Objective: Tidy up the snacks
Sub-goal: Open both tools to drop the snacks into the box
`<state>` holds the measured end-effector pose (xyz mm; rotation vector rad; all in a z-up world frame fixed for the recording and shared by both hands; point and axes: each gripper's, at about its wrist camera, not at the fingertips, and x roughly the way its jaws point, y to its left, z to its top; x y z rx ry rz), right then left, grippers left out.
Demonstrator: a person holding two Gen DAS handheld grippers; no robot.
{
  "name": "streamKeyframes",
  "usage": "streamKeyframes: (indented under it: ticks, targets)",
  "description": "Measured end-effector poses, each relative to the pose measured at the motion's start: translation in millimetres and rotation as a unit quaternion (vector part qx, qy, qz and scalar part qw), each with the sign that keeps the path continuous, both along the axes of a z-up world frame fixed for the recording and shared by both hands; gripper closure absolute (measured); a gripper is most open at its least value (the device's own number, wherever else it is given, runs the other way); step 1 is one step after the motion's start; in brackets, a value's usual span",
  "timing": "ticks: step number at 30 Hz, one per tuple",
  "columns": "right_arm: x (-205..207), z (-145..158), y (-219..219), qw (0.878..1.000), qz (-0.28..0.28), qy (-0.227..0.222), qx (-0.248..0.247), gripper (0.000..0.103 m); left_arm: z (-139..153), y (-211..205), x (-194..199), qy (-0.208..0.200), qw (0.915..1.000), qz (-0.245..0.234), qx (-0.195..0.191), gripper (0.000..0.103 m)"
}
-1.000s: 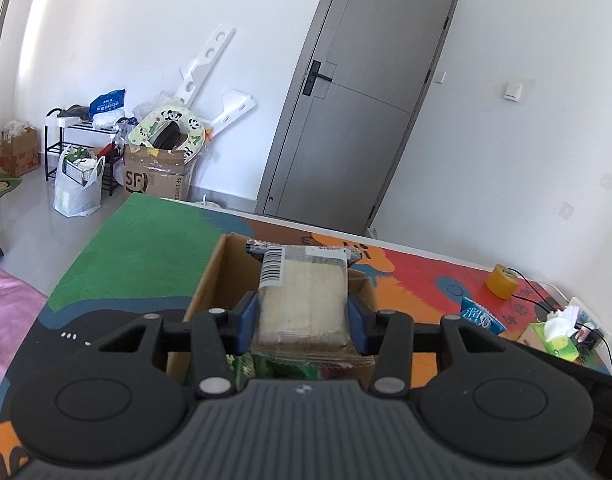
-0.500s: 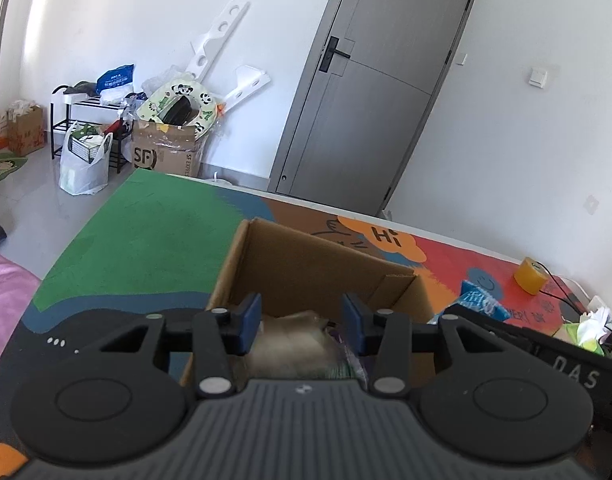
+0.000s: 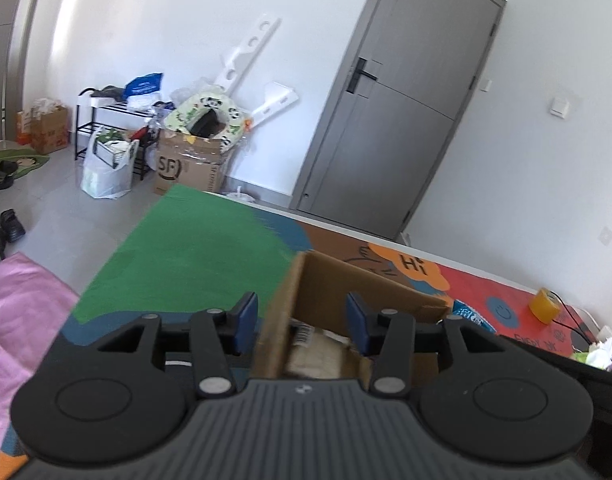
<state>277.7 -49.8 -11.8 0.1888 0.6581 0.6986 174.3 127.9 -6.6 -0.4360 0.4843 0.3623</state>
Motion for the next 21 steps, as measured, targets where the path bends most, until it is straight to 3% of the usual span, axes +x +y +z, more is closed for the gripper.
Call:
streamKeyframes:
  ticks: [6,8,11,16,21]
  targets:
    - [-0.5,-0.5,26.2,1.0,0.017,0.007,-0.004,0.074,-2.3,19.4,-7.3,0.006,0.9998,0.018,-0.009,0.055]
    - [-0.5,-0.9,31.6,1.0,0.021,0.015,-0.006,0.068,-1.9,23.9,-8.7,0.009,0.9997,0.021,-0.011,0.054]
    - [-6.8,0.9,30.1,1.0,0.01,0.0,-0.015,0.054,-2.2,26.2,-10.3,0.009,0.9996,0.023,-0.011,0.045]
    - [-11.9,2.7,14.9,1.0,-0.001,-0.001,-0.022,0.052,-4.8,19.3,-7.2,0.016,0.9996,0.022,-0.01,0.03]
    - [-18.0,3.0,-14.1,1.0,-0.016,0.0,-0.012,0.045,1.0,0.5,-4.4,0.018,0.9997,0.013,0.004,0.019]
